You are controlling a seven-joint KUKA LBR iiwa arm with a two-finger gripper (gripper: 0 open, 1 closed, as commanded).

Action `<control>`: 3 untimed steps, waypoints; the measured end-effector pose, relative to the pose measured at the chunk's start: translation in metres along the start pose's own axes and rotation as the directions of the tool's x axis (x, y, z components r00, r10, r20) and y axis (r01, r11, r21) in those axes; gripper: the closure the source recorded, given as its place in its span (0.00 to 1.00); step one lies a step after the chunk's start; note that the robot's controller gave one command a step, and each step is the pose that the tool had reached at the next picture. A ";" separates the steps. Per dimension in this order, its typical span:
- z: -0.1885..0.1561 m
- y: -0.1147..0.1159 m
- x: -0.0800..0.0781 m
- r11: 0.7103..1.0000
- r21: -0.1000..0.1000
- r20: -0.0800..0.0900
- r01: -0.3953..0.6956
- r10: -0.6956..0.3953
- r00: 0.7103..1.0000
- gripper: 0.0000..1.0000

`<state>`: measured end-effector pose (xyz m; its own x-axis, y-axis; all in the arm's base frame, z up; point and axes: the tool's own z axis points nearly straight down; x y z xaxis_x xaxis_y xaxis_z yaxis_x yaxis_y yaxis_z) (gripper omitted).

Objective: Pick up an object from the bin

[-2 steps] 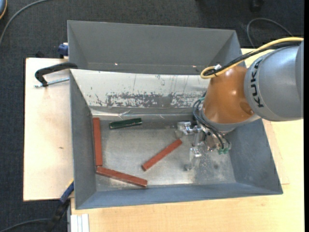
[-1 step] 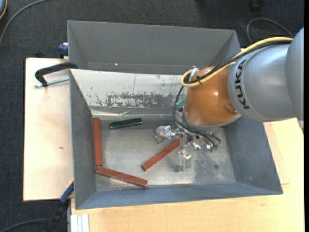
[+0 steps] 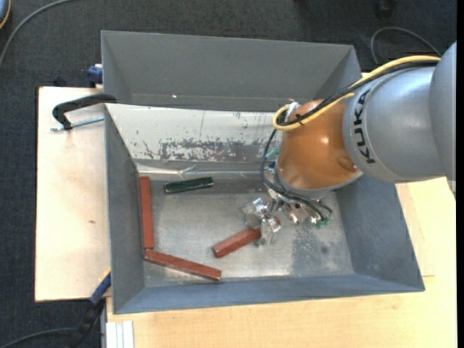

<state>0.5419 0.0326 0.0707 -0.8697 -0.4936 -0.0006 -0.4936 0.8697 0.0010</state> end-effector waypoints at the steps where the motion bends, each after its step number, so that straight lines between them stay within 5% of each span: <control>1: -0.223 -0.034 0.015 0.998 0.010 0.014 0.064 -0.064 0.998 1.00; 2: -0.218 -0.033 0.016 0.998 0.003 0.006 0.065 -0.065 0.998 0.00; 3: -0.082 -0.063 0.050 0.999 -0.003 -0.005 -0.054 0.054 0.999 0.00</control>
Offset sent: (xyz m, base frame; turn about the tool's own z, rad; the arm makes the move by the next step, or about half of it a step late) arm 0.0013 -0.0374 0.2168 -0.0673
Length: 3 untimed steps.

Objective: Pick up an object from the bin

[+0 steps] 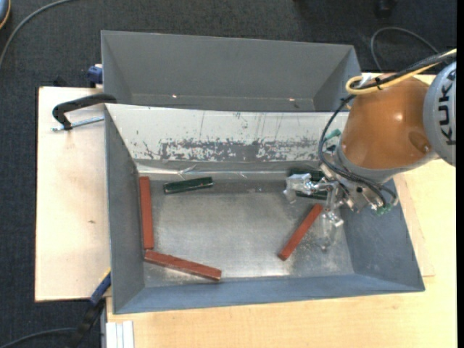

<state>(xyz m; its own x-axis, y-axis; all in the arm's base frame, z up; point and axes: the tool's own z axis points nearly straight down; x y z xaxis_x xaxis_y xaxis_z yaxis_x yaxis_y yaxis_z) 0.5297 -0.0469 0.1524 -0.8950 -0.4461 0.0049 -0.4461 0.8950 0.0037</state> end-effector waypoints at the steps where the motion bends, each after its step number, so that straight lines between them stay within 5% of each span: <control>1: 0.083 -0.004 -0.024 0.950 0.002 0.002 0.314 -0.314 0.950 0.00; 2: 0.082 -0.005 -0.025 0.950 0.004 0.005 0.313 -0.313 0.950 1.00; 3: -0.057 -0.002 0.005 0.871 0.012 0.008 0.491 -0.491 0.871 1.00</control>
Offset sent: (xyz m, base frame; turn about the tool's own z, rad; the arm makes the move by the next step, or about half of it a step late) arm 0.0236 0.0057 -0.0824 -0.3206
